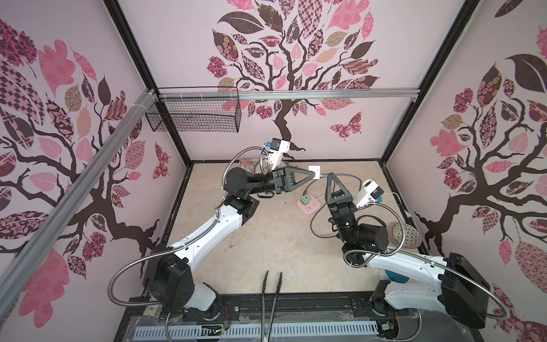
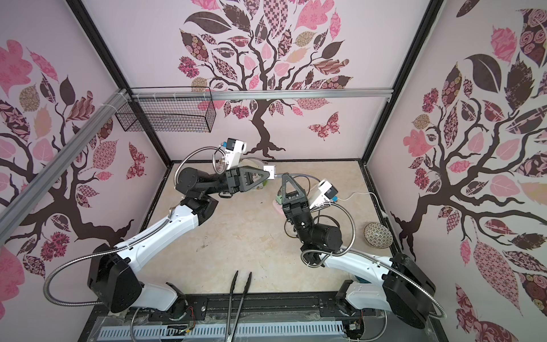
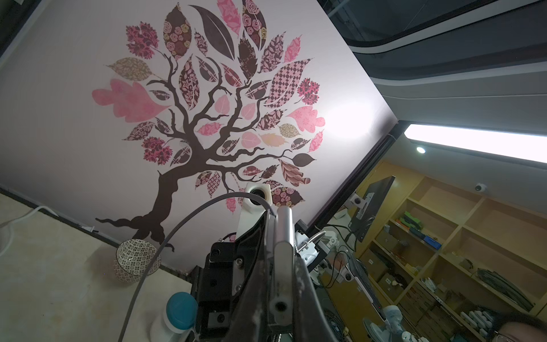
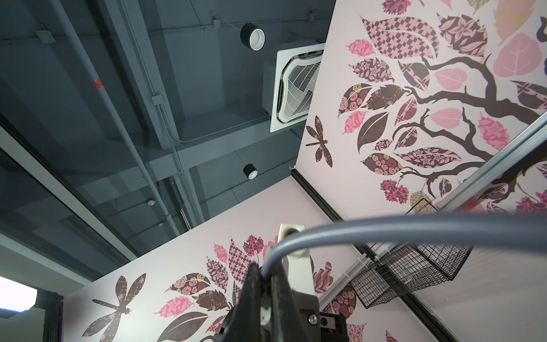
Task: Charge mp3
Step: Insert the charging cable into the MP3 player.
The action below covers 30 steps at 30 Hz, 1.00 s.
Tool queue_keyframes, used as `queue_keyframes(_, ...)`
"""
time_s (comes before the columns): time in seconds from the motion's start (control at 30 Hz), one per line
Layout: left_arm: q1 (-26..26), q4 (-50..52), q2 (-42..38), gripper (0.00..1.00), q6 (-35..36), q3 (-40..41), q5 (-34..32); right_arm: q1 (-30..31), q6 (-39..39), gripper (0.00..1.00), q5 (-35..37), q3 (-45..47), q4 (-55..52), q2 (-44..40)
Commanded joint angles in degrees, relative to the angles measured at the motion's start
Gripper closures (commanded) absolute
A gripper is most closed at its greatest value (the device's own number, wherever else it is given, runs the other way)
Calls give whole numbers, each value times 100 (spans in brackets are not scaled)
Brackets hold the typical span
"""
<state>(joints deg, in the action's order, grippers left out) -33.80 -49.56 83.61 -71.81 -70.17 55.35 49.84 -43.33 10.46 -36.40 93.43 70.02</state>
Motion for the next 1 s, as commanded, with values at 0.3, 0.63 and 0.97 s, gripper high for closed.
queue_keyframes(0.3,-86,107,-45,100,158,-335,-5,36,-74,100,-174,-206,-114,119)
queue_keyframes(0.63,-92,932,-244,100,862,-330,-335,35,-128,100,-189,-353,-483,277)
queue_keyframes(0.97,-100,1687,-421,100,1419,-264,-692,40,-120,100,-318,-525,-920,577)
